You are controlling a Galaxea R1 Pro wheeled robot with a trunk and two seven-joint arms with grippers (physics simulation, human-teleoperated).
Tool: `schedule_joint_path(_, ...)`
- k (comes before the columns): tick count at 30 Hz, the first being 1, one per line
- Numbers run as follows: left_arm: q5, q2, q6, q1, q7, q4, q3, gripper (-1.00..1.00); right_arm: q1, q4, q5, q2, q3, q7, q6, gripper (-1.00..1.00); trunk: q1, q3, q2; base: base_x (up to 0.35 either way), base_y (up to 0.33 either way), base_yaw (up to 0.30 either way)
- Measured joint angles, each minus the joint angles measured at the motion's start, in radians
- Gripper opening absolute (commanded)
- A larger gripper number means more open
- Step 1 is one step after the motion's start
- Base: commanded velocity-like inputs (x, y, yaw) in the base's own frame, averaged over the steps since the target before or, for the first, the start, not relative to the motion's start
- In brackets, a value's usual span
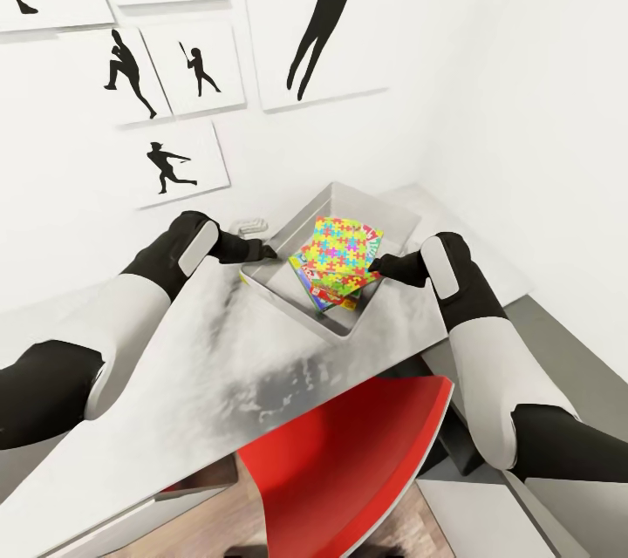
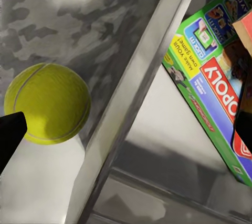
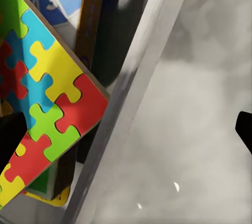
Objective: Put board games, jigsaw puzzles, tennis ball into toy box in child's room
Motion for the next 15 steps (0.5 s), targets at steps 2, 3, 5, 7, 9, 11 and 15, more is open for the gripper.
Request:
schedule_joint_path(2, 0.0, 0.0, -0.001, 0.0, 0.0, 0.0, 0.0, 1.0, 0.0, 0.0, 0.0, 0.0, 0.0, 0.0, 0.0, 1.0, 0.0, 0.0, 0.0, 0.0, 0.0, 0.0)
schedule_joint_path(3, 0.0, 0.0, -0.001, 0.0, 0.0, 0.0, 0.0, 1.0, 0.0, 0.0, 0.0, 0.0, 0.0, 0.0, 0.0, 1.0, 0.0, 0.0, 0.0, 0.0, 0.0, 0.0)
schedule_joint_path(5, 0.0, 0.0, -0.001, 0.0, 0.0, 0.0, 0.0, 1.0, 0.0, 0.0, 0.0, 0.0, 0.0, 0.0, 0.0, 1.0, 0.0, 0.0, 0.0, 0.0, 0.0, 0.0)
schedule_joint_path(7, 0.0, 0.0, -0.002, 0.0, 0.0, 0.0, 0.0, 1.0, 0.0, 0.0, 0.0, 0.0, 0.0, 0.0, 0.0, 1.0, 0.0, 0.0, 0.0, 0.0, 0.0, 0.0)
schedule_joint_path(9, 0.0, 0.0, -0.002, 0.0, 0.0, 0.0, 0.0, 1.0, 0.0, 0.0, 0.0, 0.0, 0.0, 0.0, 0.0, 1.0, 0.0, 0.0, 0.0, 0.0, 0.0, 0.0)
schedule_joint_path(11, 0.0, 0.0, -0.002, 0.0, 0.0, 0.0, 0.0, -1.0, 0.0, 0.0, 0.0, 0.0, 0.0, 0.0, 0.0, -1.0, 0.0, 0.0, 0.0, 0.0, 0.0, 0.0)
schedule_joint_path(15, -0.008, 0.0, -0.002, 0.0, 0.001, 0.001, 0.0, -1.0, 0.0, 0.0, -0.024, 0.001, 0.0, 0.002, -0.005, -1.0, 0.0, 0.0, 0.0, 0.0, 0.0, 0.0)
